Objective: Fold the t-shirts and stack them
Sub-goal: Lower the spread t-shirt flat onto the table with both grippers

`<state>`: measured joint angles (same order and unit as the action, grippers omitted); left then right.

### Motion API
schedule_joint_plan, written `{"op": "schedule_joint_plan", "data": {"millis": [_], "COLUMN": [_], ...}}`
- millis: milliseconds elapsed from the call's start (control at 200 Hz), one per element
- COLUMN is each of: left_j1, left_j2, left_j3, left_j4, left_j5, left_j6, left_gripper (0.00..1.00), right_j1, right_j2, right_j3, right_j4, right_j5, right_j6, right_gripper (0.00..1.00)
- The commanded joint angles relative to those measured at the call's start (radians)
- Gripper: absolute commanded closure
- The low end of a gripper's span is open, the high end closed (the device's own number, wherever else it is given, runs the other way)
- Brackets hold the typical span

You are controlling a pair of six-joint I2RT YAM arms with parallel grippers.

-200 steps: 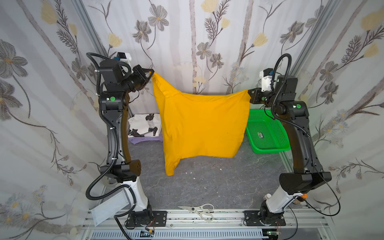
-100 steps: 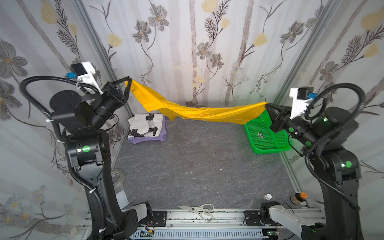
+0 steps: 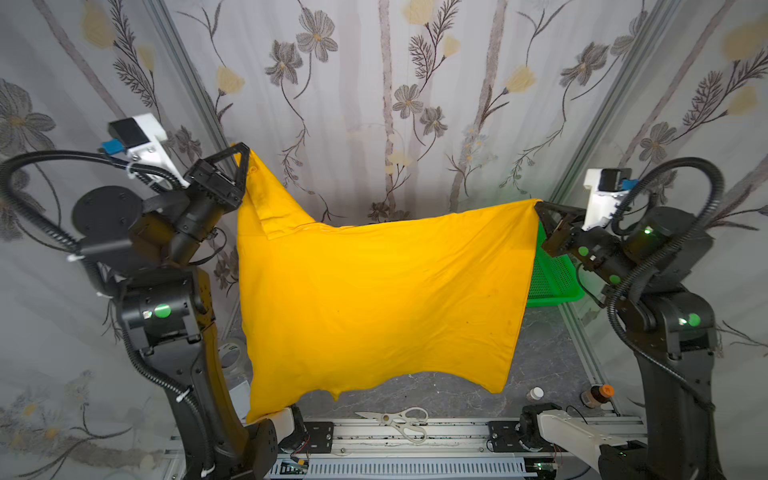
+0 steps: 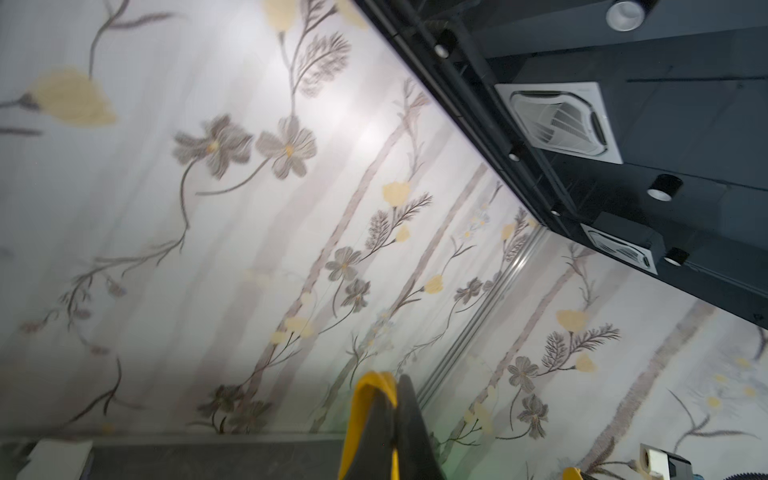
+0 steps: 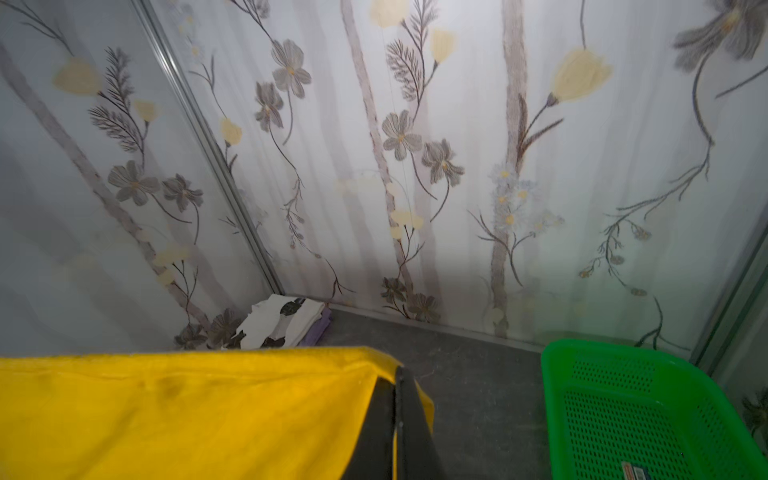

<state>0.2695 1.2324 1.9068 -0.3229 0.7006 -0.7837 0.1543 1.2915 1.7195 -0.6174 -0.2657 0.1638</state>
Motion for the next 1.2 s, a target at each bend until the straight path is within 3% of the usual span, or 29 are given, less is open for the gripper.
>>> {"op": "schedule_joint_plan", "data": {"millis": [0, 125, 275, 375, 560, 714, 844, 1074, 1194], "left_j1": [-0.026, -0.114, -0.235, -0.290, -0.303, -0.315, -0.320, -0.334, -0.336], "left_j2": [0.021, 0.143, 0.352, 0.496, 0.662, 0.786, 0.843, 0.692, 0.703], "left_j3": [-0.201, -0.370, -0.432, -0.431, -0.398, -0.254, -0.165, -0.306, -0.322], "left_j4": [0.086, 0.161, 0.246, 0.258, 0.312, 0.246, 0.207, 0.252, 0.258], "left_j5": [0.013, -0.036, -0.077, -0.109, -0.128, -0.111, -0.110, -0.150, -0.133], "left_j6": [0.035, 0.090, 0.113, 0.136, 0.118, 0.145, 0.152, 0.173, 0.171], "left_gripper": [1.00, 1.00, 1.00, 1.00, 1.00, 1.00, 1.00, 1.00, 1.00], "right_j1": [-0.006, -0.022, -0.024, -0.022, -0.006, -0.021, -0.060, -0.089, -0.092], "right_j2": [0.069, 0.218, 0.477, 0.631, 0.840, 0.889, 0.901, 0.865, 0.838], "right_j3": [-0.139, -0.314, -0.367, -0.308, -0.107, 0.005, 0.046, 0.030, -0.013], "right_j4": [0.024, 0.140, 0.241, 0.258, 0.198, 0.162, 0.136, 0.122, 0.123], "right_j5": [0.045, 0.045, 0.056, 0.088, 0.221, 0.355, 0.361, 0.394, 0.385], "right_j6": [0.002, 0.006, 0.030, 0.040, 0.035, 0.026, 0.013, -0.023, -0.017], "right_gripper": [1.00, 1.00, 1.00, 1.00, 1.00, 1.00, 1.00, 1.00, 1.00]}}
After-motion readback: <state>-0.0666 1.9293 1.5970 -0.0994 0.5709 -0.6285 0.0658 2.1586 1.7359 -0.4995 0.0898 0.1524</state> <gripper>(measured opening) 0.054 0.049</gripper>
